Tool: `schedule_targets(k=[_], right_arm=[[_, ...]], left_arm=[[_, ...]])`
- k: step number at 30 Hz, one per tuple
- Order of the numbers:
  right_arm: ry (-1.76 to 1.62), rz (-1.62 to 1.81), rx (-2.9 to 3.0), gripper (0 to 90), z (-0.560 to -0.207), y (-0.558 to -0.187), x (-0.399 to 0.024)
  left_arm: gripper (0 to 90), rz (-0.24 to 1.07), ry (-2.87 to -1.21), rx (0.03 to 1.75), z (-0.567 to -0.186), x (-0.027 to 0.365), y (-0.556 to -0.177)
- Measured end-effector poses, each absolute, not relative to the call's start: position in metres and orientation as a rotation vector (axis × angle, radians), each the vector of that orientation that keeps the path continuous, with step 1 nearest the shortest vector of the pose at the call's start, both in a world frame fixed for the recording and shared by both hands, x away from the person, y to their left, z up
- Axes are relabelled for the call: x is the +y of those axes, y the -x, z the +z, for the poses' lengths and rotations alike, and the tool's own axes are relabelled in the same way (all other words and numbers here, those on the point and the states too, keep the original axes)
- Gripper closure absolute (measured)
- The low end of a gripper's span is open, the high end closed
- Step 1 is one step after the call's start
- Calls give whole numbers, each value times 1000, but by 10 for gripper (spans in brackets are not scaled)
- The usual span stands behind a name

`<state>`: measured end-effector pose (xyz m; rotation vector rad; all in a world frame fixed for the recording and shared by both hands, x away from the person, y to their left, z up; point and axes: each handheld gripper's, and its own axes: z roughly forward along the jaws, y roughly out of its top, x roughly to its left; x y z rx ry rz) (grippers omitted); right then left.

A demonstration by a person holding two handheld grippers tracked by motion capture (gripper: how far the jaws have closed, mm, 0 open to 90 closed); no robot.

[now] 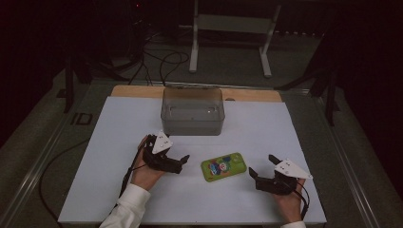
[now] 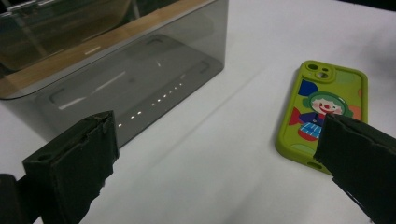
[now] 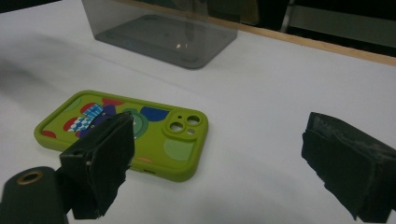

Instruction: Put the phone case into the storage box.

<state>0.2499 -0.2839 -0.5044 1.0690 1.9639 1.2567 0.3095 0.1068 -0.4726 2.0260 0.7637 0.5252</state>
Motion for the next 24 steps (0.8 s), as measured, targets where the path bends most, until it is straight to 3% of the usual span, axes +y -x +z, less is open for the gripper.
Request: schedule_targets(k=[24], right_arm=[[-1073, 1255, 1967, 97, -504, -250, -285]], left_arm=[[0, 418, -2178, 672, -480, 57, -323]])
